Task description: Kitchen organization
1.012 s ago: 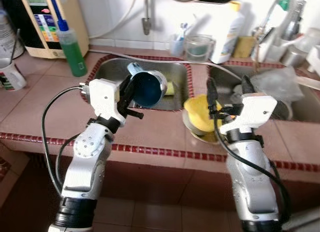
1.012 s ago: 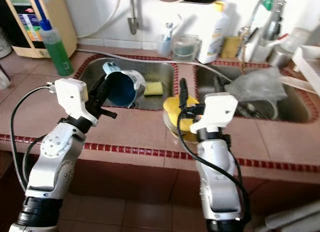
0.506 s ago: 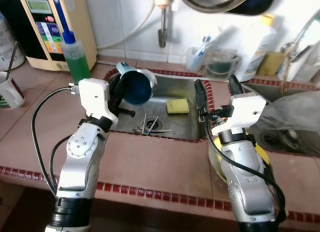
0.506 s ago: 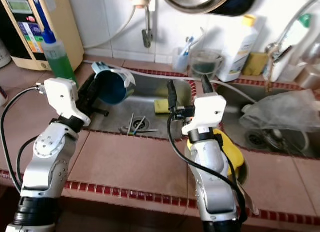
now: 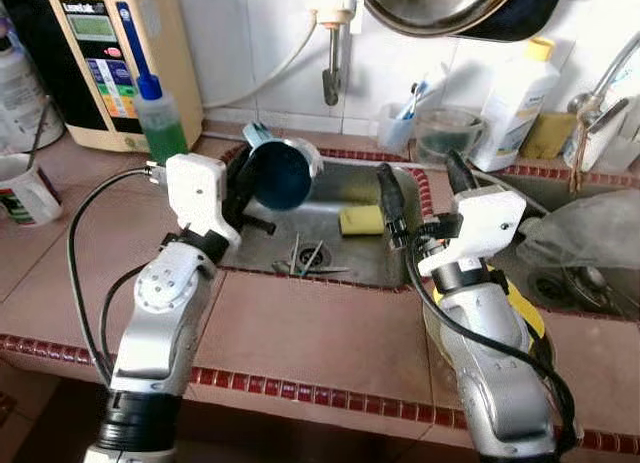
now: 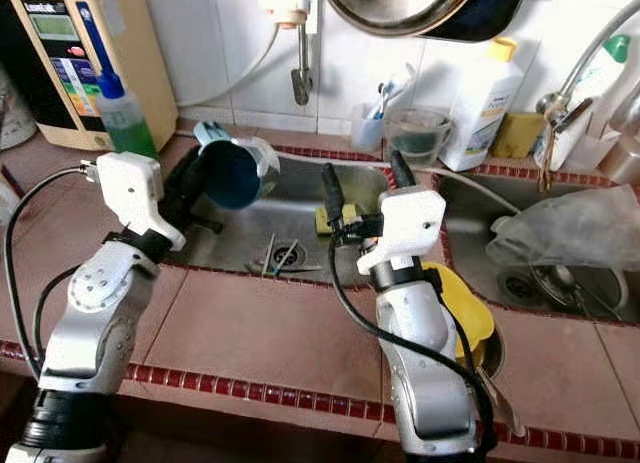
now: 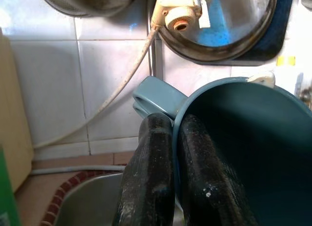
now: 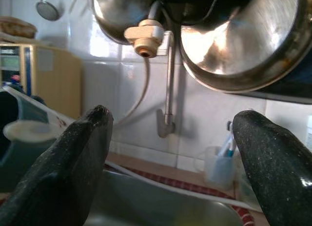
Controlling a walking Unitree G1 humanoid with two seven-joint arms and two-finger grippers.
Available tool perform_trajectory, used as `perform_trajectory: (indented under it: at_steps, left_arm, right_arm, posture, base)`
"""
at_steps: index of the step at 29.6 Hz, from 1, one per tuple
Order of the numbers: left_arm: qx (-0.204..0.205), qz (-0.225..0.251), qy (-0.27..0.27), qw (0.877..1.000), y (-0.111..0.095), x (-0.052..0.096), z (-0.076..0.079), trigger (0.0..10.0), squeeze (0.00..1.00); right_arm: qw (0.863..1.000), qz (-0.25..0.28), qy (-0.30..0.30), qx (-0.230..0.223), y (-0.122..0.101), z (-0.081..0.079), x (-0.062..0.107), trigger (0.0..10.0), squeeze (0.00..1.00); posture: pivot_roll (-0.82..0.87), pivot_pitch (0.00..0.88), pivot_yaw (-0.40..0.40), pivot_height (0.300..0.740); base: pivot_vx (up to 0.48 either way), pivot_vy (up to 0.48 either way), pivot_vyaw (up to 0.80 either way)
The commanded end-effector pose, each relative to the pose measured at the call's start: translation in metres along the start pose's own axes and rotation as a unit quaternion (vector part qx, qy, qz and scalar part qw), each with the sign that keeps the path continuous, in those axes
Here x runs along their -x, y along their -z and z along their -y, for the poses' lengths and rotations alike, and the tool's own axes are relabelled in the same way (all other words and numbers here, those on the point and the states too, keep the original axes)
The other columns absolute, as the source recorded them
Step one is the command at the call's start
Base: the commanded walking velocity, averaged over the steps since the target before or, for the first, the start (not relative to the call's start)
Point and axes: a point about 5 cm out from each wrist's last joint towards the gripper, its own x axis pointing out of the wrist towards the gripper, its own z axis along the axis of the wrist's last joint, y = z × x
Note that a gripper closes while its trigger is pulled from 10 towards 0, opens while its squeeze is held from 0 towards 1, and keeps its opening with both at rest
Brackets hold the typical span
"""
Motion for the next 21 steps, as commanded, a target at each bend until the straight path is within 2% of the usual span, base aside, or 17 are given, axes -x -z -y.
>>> perform_trajectory:
  at_steps: [1,7,12,21]
  left_arm:
    - [-0.008,-0.001,0.017,1.000,-0.001,-0.003,0.000,10.0,0.00]
    - [-0.035,-0.019,0.047,0.998,0.003,-0.004,0.000,10.0,0.00]
    - [-0.052,-0.032,0.064,0.996,0.010,-0.007,-0.003,10.0,0.00]
    - [-0.063,-0.038,0.097,0.993,0.016,-0.021,-0.004,10.0,0.00]
  right_arm:
    - [1.000,-0.010,-0.015,-0.011,-0.003,-0.004,0.004,10.0,0.00]
    - [0.999,-0.046,-0.021,-0.016,-0.005,-0.006,0.013,10.0,0.00]
    - [0.997,-0.077,-0.011,-0.010,-0.006,-0.002,0.023,10.0,0.00]
    - [0.993,-0.115,0.001,-0.018,-0.015,-0.003,0.041,10.0,0.00]
  posture:
    - [-0.12,0.057,0.014,0.740]
    - [-0.13,0.075,0.023,0.740]
    - [-0.15,0.094,0.029,0.740]
    - [-0.22,0.141,0.054,0.740]
  base:
    - [0.000,0.000,0.00]
    - [0.000,0.000,0.00]
    - [0.000,0.000,0.00]
    - [0.000,0.000,0.00]
